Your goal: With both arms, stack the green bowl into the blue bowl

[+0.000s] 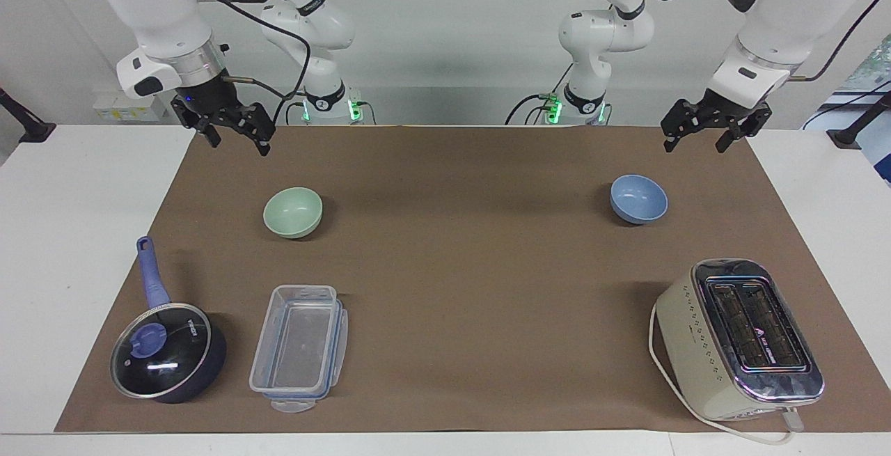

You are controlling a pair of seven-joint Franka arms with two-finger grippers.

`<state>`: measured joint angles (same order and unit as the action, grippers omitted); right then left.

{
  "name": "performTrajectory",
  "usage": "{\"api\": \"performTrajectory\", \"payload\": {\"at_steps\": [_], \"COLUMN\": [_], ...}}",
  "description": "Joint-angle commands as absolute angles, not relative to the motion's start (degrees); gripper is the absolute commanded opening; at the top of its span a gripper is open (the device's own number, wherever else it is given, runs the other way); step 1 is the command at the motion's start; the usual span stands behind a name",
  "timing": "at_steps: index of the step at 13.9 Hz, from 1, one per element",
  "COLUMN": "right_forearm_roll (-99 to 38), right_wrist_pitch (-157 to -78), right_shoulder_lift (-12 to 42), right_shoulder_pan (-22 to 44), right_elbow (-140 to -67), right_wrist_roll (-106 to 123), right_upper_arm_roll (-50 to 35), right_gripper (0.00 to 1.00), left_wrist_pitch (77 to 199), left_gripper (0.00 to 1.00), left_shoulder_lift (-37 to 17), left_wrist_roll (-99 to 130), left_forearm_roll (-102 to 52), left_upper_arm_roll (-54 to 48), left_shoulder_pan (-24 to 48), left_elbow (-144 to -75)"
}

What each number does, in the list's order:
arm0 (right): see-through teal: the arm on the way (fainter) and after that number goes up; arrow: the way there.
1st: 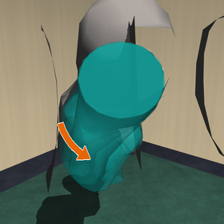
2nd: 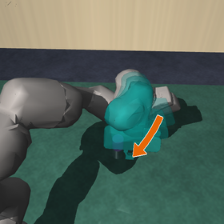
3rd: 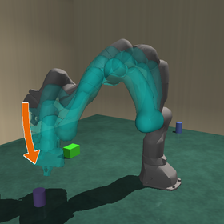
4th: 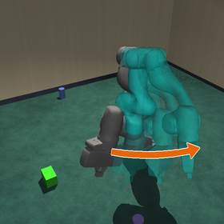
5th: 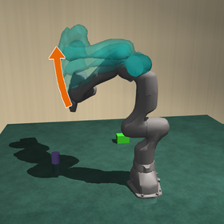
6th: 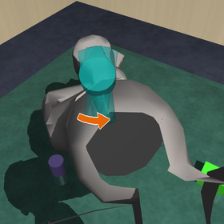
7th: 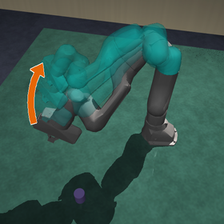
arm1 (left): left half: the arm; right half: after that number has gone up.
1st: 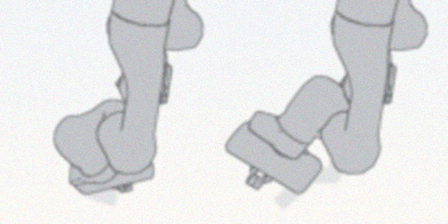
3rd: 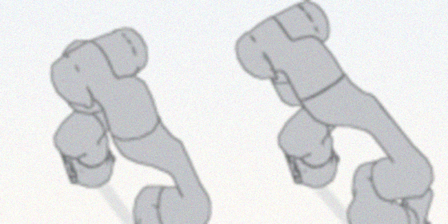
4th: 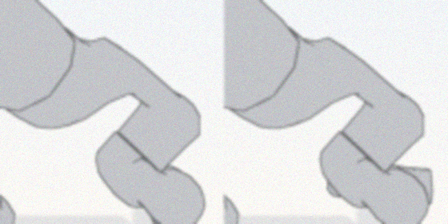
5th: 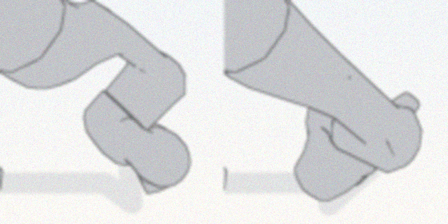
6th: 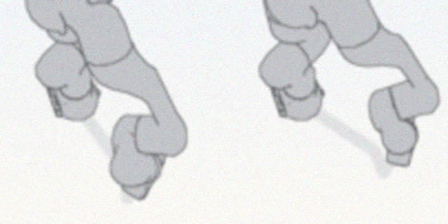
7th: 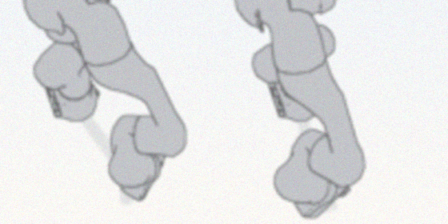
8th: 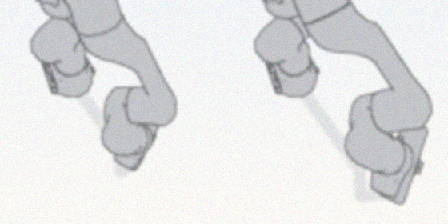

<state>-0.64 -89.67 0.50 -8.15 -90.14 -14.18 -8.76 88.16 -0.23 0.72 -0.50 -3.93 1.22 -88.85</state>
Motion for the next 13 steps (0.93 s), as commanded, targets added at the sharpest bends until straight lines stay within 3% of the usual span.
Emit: {"api": "performTrajectory", "payload": {"at_steps": [1, 8, 13], "right_forearm_roll": [-0.79, -0.79, -0.79], "right_wrist_pitch": [-89.12, -89.12, -89.12], "right_shoulder_lift": [0.26, 0.26, 0.26], "right_shoulder_pan": [-8.70, -8.70, -8.70], "right_elbow": [-89.82, -89.82, -89.91], "right_wrist_roll": [-14.68, -14.68, -14.68], "right_upper_arm_roll": [-9.23, -9.23, -9.23], "right_gripper": [1.00, 1.00, 1.00], "left_wrist_pitch": [88.16, 88.77, 93.85], "left_gripper": [1.00, 1.00, 1.00], "left_shoulder_lift": [2.00, 2.81, 5.35], "left_wrist_roll": [-0.09, -0.18, -2.72], "left_forearm_roll": [-1.49, -1.49, -1.49], "left_upper_arm_roll": [-4.13, -4.13, -4.13], "left_shoulder_pan": [0.70, 0.62, -1.75], "left_elbow": [-90.50, -93.24, -100.88]}}
